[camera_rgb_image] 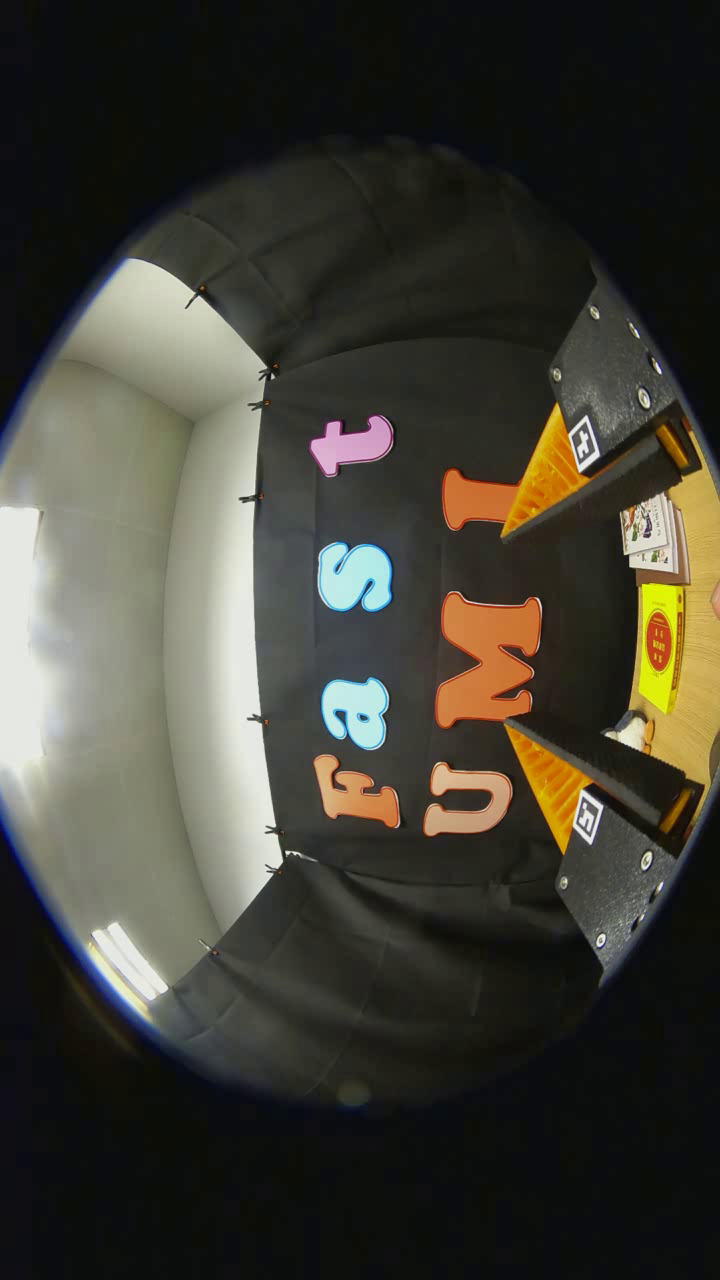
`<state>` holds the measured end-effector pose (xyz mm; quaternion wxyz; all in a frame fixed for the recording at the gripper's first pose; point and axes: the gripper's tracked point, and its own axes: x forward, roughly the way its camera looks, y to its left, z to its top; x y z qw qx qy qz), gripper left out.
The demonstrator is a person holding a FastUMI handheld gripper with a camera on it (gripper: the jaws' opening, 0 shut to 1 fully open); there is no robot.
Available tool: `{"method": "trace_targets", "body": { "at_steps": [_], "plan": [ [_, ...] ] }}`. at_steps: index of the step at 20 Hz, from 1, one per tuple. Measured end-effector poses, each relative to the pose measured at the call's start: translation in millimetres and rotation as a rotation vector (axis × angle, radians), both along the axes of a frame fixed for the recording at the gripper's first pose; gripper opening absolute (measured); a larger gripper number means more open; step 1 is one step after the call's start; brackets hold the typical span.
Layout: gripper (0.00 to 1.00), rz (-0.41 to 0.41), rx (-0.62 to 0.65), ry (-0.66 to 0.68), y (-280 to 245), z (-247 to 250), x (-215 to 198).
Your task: Open the storage box then place both shoes into the box .Put the left shoe in first, then the right shoe, with the right side of both shoes facing outward in a uniform manner.
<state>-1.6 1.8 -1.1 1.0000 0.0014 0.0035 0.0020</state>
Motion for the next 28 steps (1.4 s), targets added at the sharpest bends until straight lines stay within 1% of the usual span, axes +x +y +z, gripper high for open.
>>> {"method": "trace_targets", "body": {
  "at_steps": [2, 7, 8, 10, 18, 22, 25, 28],
  "plan": [
    [0.99, 0.002, 0.003, 0.007, 1, -3, 0],
    [0.99, 0.048, 0.052, 0.066, 14, -24, -1],
    [0.99, 0.067, 0.058, 0.086, 20, -32, -2],
    [0.99, 0.132, 0.079, 0.136, 39, -53, -5],
    [0.99, 0.335, 0.225, 0.426, 109, -147, -24],
    [0.98, 0.406, 0.334, 0.577, 140, -189, -34],
    [0.95, 0.461, 0.403, 0.702, 164, -221, -53],
    [0.95, 0.517, 0.466, 0.82, 190, -252, -66]
  ]
}}
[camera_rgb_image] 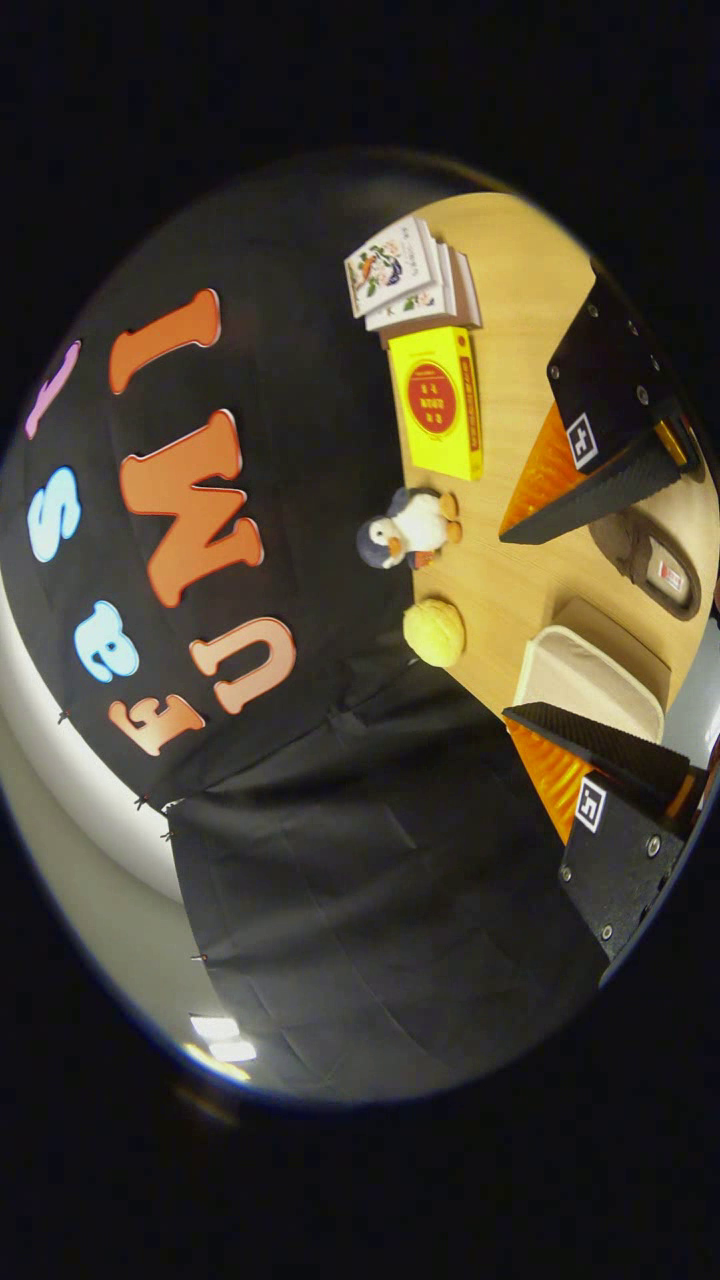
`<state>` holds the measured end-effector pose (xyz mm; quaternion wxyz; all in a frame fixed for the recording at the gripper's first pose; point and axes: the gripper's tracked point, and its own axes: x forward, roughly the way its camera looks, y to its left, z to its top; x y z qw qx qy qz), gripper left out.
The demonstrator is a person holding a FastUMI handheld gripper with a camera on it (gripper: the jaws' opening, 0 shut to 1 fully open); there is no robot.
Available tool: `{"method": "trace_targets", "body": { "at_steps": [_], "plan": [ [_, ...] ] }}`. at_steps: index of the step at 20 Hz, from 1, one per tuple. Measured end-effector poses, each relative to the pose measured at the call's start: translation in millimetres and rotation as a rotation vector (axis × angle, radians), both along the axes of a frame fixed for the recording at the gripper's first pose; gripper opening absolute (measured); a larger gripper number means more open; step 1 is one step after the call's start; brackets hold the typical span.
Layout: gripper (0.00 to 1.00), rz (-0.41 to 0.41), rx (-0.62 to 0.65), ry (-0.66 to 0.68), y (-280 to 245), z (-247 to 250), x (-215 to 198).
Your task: Open the storage box then place both shoes into the box .Put the left shoe in first, then the right shoe, with the right side of both shoes facing outward in a uniform manner.
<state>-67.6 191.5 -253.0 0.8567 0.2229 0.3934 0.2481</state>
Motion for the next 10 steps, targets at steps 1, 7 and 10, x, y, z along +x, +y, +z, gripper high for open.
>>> {"method": "trace_targets", "body": {
  "at_steps": [1, 7, 10],
  "plan": [
    [0.96, 0.015, 0.016, 0.033, 7, -7, -3],
    [0.96, 0.137, 0.072, 0.223, 55, -57, -39],
    [0.96, 0.206, 0.097, 0.332, 82, -87, -66]
  ]
}}
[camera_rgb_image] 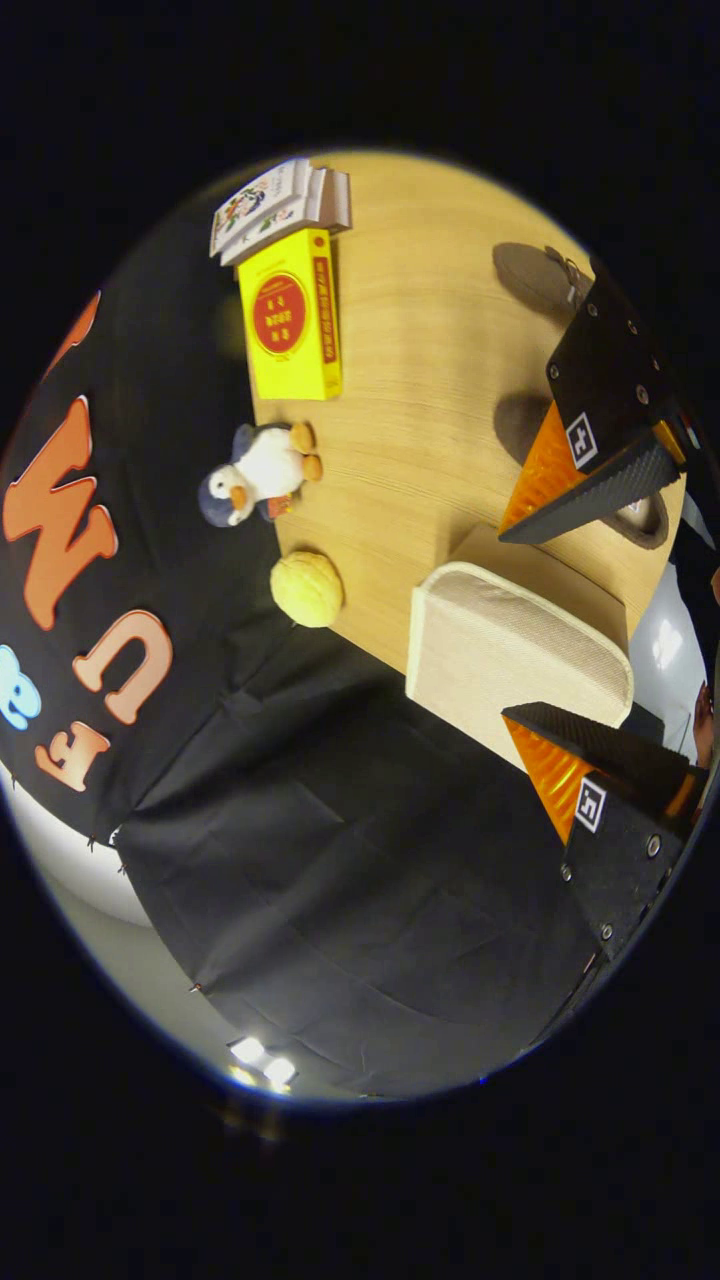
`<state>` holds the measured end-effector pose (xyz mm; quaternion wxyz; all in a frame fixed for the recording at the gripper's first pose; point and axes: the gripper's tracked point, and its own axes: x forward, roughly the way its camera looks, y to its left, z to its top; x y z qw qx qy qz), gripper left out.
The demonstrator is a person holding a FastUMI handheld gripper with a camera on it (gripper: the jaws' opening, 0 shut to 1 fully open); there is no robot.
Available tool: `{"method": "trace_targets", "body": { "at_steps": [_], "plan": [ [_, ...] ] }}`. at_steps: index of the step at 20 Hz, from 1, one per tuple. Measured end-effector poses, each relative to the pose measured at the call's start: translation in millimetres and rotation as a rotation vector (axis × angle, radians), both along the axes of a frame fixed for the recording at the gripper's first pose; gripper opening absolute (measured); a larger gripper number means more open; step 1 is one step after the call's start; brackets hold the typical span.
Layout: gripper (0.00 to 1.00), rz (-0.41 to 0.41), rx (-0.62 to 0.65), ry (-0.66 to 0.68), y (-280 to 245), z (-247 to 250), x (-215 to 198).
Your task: Open the storage box then place both shoes into the box .Put the left shoe in first, then the right shoe, with the right side of both shoes facing outward in a uniform manner.
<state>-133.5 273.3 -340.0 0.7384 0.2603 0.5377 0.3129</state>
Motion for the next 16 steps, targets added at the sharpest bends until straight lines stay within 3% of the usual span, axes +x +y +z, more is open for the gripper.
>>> {"method": "trace_targets", "body": {
  "at_steps": [7, 16],
  "plan": [
    [0.95, 0.097, 0.02, 0.128, 40, -51, -33],
    [0.95, 0.088, 0.13, 0.27, 76, -69, -52]
  ]
}}
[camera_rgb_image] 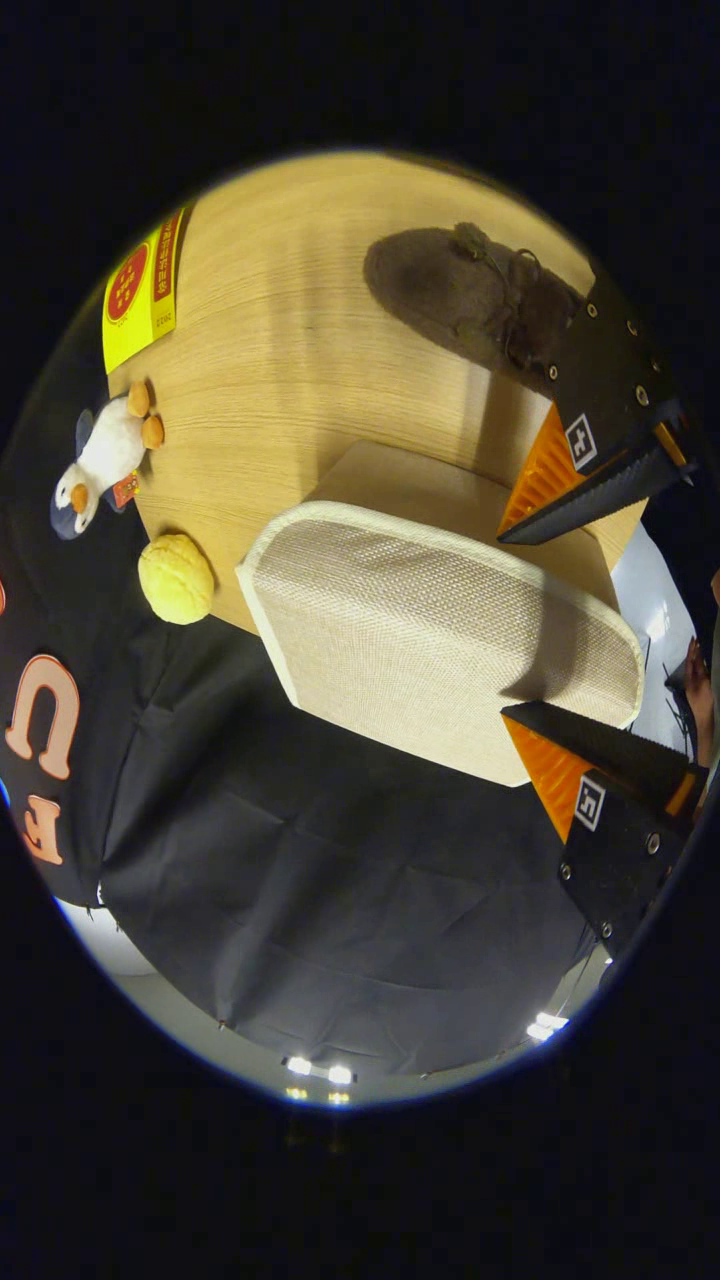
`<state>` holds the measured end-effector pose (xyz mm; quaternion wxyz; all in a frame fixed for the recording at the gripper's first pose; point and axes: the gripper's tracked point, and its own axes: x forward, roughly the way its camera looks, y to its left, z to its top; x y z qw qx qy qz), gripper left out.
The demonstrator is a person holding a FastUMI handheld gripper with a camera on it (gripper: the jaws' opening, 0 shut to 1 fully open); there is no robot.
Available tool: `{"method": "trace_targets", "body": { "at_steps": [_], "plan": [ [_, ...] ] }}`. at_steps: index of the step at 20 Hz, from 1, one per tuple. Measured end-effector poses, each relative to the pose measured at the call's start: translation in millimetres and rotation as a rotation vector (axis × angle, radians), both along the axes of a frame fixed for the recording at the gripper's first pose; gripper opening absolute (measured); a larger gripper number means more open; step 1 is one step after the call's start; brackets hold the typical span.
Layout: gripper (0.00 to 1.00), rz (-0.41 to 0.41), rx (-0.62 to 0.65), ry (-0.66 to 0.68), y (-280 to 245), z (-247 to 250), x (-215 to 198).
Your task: Open the storage box then place both shoes into the box .Put the left shoe in first, then the right shoe, with the right side of both shoes facing outward in a uniform manner.
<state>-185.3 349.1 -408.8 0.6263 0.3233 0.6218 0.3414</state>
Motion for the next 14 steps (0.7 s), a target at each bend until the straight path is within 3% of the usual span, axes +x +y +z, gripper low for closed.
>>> {"method": "trace_targets", "body": {
  "at_steps": [6, 9, 12, 14],
  "plan": [
    [0.88, -0.027, 0.063, -0.011, -10, 34, 1],
    [0.73, -0.069, 0.131, -0.009, -8, 64, 16],
    [0.67, -0.085, 0.185, -0.067, 0, 100, 30],
    [0.54, -0.101, 0.195, -0.116, 10, 119, 39]
  ]
}}
